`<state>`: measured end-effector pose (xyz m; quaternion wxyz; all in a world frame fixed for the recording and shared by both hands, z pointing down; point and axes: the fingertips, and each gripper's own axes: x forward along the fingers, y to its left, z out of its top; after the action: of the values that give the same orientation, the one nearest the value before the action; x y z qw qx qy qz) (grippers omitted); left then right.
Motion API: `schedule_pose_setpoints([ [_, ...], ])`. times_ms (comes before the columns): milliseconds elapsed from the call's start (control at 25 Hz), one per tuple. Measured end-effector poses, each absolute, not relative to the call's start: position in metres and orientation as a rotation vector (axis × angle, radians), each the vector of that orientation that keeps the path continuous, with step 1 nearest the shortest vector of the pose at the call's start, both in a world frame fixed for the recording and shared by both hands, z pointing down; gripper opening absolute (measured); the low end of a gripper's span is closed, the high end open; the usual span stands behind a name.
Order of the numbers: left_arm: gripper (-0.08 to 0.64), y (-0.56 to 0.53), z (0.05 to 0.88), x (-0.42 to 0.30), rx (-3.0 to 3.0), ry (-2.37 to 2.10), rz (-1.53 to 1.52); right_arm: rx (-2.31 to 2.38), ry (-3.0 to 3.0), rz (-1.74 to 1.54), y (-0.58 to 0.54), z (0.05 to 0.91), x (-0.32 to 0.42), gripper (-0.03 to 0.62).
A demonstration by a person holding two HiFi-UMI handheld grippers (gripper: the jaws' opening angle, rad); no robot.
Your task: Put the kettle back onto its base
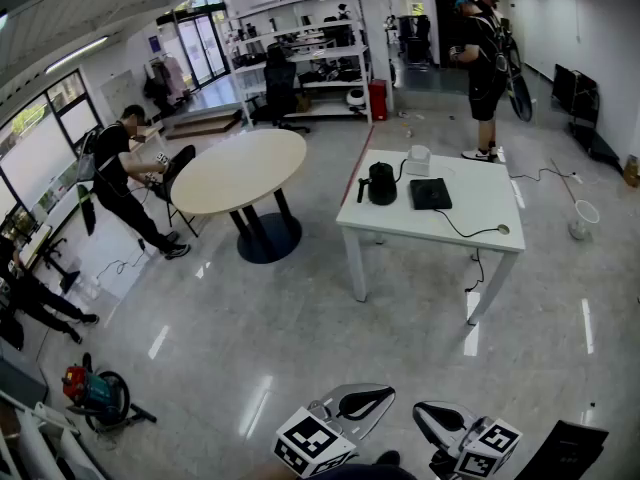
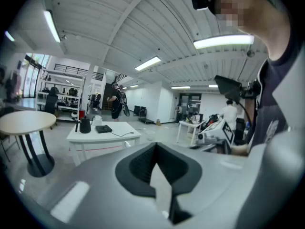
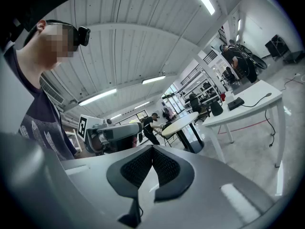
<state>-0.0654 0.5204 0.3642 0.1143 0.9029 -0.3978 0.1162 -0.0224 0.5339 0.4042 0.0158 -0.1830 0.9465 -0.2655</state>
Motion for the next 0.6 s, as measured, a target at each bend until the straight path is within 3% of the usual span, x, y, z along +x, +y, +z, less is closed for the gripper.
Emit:
schedule_pose_setpoints([
  [320, 0.002, 0.467, 0.371, -0.083, 2.629, -1.254, 0.377, -0.613, 2.95, -0.76, 0.472, 0.416, -0.019, 0.002],
  [600, 0.002, 0.379, 0.401, -0.165, 2.589, -1.217, 0.247, -0.684, 2.96, -0.67, 0.406, 0.422, -0.088, 0.002],
])
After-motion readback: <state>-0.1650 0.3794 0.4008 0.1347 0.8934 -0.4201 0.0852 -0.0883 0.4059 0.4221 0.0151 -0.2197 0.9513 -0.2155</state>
